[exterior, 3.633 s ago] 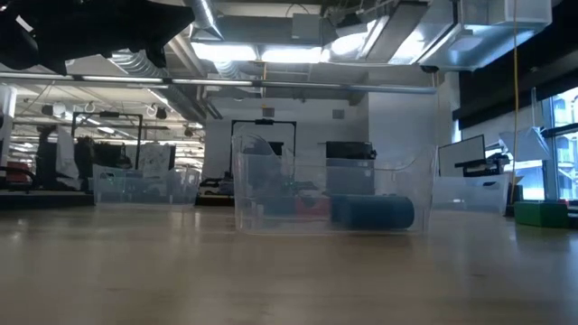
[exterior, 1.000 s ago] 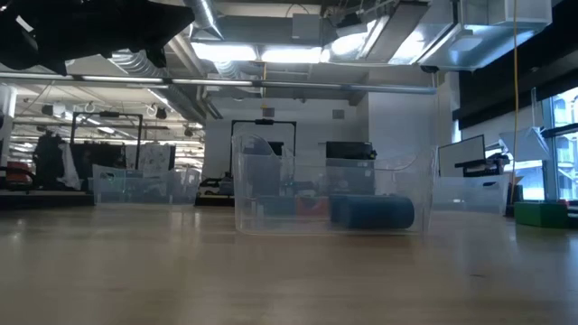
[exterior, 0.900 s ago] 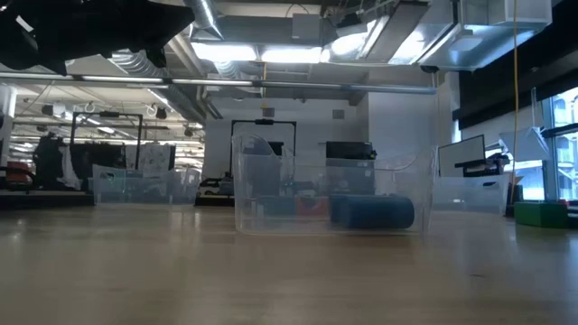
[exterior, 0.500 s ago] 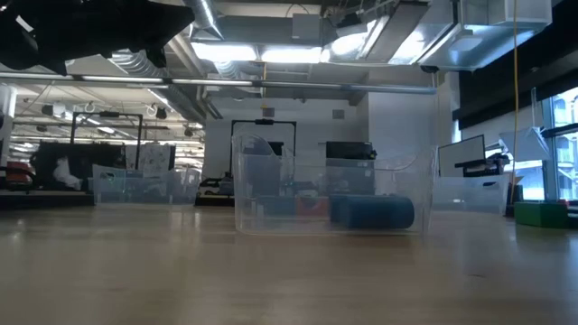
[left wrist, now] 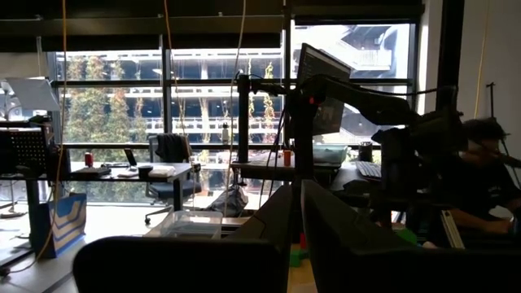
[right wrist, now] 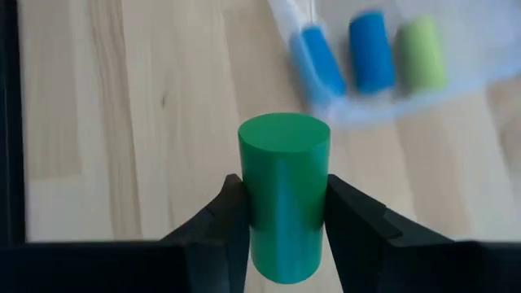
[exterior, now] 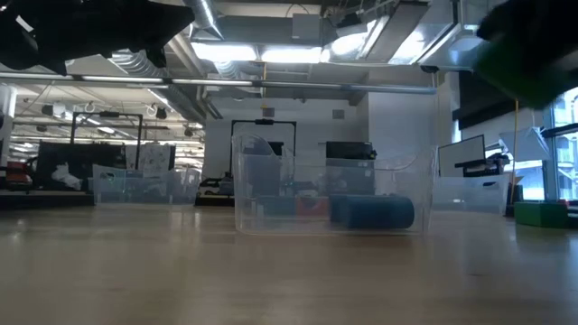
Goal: Sort blocks by size
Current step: Put the green cylindrical block into the bottom transparent bin
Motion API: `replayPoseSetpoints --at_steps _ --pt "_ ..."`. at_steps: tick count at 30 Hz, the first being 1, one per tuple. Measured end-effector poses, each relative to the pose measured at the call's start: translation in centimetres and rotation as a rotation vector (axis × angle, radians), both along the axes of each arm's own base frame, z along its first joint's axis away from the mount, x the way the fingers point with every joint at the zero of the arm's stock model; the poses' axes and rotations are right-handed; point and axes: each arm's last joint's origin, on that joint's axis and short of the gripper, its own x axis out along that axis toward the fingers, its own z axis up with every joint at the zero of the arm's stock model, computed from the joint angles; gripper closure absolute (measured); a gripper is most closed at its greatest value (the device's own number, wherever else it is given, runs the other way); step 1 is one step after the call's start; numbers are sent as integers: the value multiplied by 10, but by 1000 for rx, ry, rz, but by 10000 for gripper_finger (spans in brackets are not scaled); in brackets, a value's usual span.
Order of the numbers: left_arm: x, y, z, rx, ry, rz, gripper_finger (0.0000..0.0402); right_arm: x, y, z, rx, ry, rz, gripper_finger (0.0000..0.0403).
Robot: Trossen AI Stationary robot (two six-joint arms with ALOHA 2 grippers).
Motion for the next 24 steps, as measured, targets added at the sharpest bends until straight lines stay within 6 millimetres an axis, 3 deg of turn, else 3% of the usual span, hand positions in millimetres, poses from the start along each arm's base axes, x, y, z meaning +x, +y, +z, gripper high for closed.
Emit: replayPoseSetpoints --at_steps 14,24 --pt "0 0 0 0 0 0 377 54 -39 10 -130 -241 94 272" --pt "0 0 0 0 -1 0 377 100 -60 -19 -244 -296 147 272"
